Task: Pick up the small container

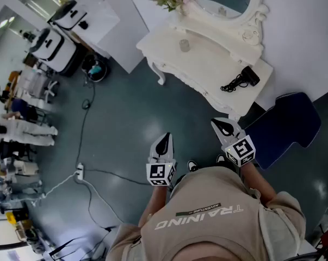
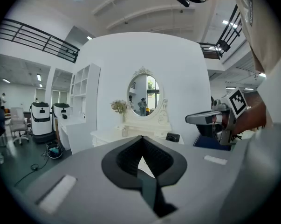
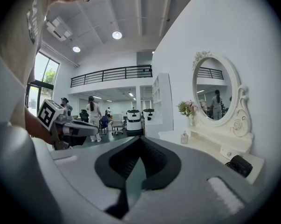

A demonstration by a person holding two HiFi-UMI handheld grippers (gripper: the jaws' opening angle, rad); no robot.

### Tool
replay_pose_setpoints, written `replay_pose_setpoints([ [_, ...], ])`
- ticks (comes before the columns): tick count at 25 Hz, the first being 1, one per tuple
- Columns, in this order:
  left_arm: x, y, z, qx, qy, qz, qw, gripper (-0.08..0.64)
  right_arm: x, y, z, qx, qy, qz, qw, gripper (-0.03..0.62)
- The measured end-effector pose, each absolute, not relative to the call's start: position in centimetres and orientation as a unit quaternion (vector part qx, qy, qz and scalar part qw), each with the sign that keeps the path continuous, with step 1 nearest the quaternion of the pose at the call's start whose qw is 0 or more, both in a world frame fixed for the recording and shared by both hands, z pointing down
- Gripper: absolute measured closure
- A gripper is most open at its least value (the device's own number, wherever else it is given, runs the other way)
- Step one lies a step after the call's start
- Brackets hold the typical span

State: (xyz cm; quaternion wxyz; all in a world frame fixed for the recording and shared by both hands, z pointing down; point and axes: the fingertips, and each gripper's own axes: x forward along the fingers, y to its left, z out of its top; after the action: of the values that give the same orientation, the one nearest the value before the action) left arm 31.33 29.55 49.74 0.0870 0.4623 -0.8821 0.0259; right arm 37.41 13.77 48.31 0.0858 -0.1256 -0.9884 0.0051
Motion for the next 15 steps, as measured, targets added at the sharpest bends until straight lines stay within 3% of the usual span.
replay_pose_setpoints([
  [15,29.4,34.7,53.6,0.480,-0.869,-0.008,0.120,0.541,36.8,18.2,49.4,-0.085,-0.991,0.010,0.104,0.589],
])
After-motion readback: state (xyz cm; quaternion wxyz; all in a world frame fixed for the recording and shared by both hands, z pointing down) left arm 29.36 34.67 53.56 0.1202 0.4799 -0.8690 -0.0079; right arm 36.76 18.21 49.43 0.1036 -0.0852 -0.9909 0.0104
